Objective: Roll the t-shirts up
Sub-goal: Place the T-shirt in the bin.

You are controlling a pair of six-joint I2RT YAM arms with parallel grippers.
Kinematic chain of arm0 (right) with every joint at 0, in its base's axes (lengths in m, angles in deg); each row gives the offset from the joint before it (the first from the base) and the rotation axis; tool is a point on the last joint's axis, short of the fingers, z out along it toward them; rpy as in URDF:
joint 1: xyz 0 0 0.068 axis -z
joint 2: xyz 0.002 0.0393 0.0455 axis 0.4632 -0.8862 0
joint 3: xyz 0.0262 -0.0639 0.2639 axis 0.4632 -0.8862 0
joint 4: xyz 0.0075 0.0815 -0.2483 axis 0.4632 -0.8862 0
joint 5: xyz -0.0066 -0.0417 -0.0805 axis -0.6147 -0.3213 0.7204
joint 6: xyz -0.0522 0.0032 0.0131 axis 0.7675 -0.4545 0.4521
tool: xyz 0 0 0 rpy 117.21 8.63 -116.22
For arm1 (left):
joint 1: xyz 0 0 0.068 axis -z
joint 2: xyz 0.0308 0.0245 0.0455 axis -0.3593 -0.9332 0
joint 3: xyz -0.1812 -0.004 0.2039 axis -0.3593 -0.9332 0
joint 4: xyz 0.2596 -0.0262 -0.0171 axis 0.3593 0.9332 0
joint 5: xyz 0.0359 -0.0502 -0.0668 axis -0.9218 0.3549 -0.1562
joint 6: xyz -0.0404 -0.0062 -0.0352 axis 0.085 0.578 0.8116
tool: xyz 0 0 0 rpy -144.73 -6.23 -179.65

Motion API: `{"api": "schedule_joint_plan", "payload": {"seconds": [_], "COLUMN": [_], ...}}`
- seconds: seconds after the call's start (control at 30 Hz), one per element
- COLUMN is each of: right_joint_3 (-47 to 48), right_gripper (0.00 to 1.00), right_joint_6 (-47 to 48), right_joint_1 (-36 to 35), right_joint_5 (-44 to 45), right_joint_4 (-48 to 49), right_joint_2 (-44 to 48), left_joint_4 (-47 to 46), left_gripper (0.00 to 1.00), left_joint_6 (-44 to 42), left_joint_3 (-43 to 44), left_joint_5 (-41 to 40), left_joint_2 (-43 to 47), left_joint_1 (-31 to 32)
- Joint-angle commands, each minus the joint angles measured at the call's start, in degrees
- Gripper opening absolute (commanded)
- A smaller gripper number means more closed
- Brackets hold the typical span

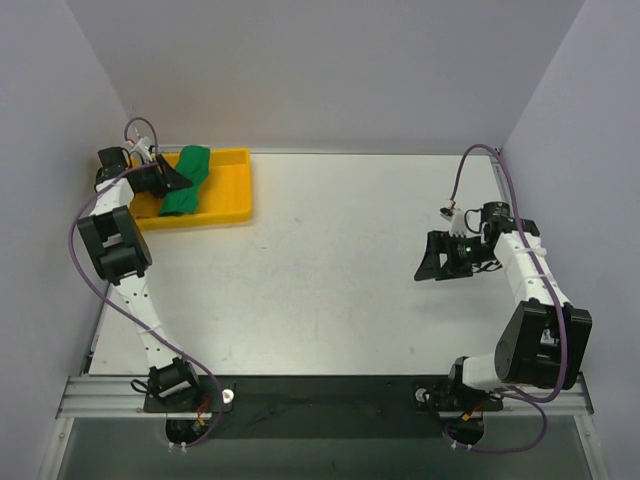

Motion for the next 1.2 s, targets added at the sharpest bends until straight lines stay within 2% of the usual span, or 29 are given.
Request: {"api": "schedule_joint_plan", "payload": {"seconds": [0.0, 0.2, 0.5, 0.77, 0.93, 1.03, 1.1, 1.17], "right_joint_3": [2.68, 3.30, 2.51, 2.16, 3.03, 3.39, 3.48, 3.56], "right_gripper": [0.73, 0.73, 0.73, 0.73, 0.73, 0.73, 0.73, 0.73], "right_joint_6": [-0.60, -0.51, -0.42, -0.34, -0.16, -0.25, -0.34, -0.25], "right_joint_1": [-0.23, -0.66, -0.75, -0.84, -1.10, -1.10, -1.10, -1.10], "right_joint_5": [0.55, 1.16, 1.60, 1.78, 1.78, 1.87, 1.78, 1.69], "right_joint_4": [-0.85, -0.85, -0.85, -0.85, -0.67, -0.67, -0.67, -0.50], "right_joint_2": [-0.80, -1.51, -1.24, -0.89, -1.24, -1.33, -1.24, -1.24], "left_joint_4": [6.41, 8.43, 8.96, 11.95, 12.92, 12.83, 12.74, 12.57], "left_gripper": [0.00, 0.00, 0.00, 0.00, 0.00, 0.00, 0.00, 0.00], "left_joint_6": [3.10, 4.33, 4.07, 7.32, 7.76, 6.27, 3.82, 3.98], "left_joint_3": [4.88, 6.29, 7.44, 7.79, 6.47, 5.42, 4.63, 3.40], "left_joint_5": [-29.14, -39.49, -43.46, -52.95, -52.70, -50.42, -45.34, -45.58], "left_joint_2": [-0.33, -1.13, -3.68, -2.98, -2.10, -0.96, 0.10, 1.85], "left_joint_1": [0.47, 0.64, 1.08, 1.00, 1.00, 1.00, 1.00, 1.08]}}
